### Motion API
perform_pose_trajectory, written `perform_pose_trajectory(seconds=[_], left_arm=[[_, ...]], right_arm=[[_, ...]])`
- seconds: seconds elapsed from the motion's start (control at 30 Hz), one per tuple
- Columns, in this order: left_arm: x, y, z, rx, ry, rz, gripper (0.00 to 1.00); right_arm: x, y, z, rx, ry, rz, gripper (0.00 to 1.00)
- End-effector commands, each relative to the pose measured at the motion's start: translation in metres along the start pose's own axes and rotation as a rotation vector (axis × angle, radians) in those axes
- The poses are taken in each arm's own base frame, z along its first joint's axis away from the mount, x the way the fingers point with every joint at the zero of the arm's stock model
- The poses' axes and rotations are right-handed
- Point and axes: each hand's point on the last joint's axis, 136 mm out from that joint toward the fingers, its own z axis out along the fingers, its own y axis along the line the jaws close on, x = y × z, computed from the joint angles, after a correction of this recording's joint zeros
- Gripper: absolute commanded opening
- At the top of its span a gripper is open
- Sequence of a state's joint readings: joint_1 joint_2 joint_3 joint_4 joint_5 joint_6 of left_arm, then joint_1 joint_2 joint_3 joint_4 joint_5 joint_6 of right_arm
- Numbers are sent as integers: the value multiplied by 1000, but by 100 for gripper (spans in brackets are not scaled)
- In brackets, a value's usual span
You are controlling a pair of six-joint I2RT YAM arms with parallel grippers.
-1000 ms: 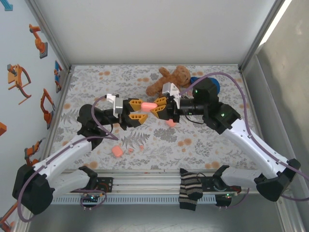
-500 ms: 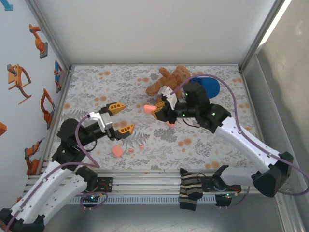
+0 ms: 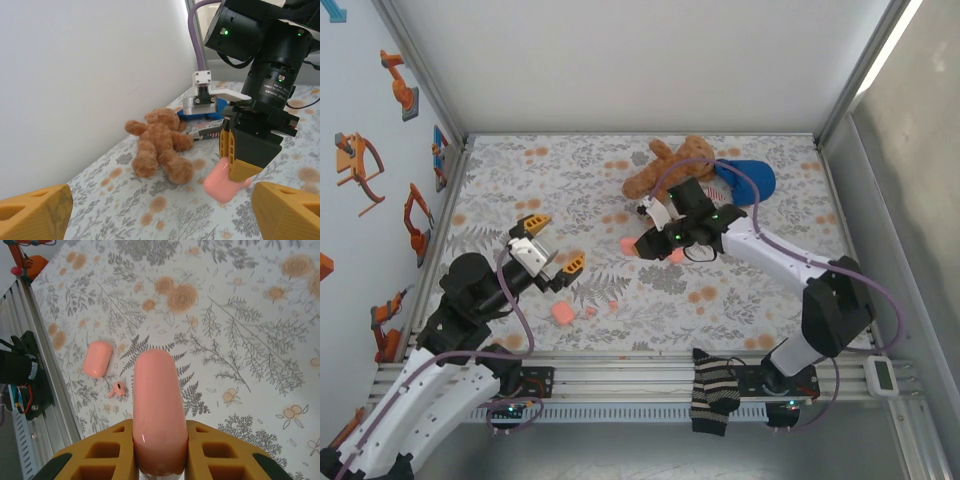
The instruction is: Insert the wireless bluetooth earbuds into the charging case
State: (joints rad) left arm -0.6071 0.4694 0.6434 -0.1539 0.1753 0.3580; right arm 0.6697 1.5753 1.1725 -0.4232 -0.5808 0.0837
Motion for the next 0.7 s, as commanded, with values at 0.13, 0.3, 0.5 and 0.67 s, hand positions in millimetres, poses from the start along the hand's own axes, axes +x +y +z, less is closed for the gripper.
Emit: perform_pose_trajectory(seconds=[0.13, 0.3, 0.5, 0.67], left_arm=[[7, 21, -14, -141, 33, 57, 94], [10, 26, -22, -187, 21, 60, 97], [10, 28, -28, -214, 11, 70, 97], [10, 27, -28, -202, 15, 73, 96]], right_arm=[[11, -12, 27, -37, 76, 100, 12], [22, -23, 41, -26, 110, 147, 12], [36, -35, 52, -5, 151, 193, 12], [41, -41, 60, -2, 172, 218, 12]])
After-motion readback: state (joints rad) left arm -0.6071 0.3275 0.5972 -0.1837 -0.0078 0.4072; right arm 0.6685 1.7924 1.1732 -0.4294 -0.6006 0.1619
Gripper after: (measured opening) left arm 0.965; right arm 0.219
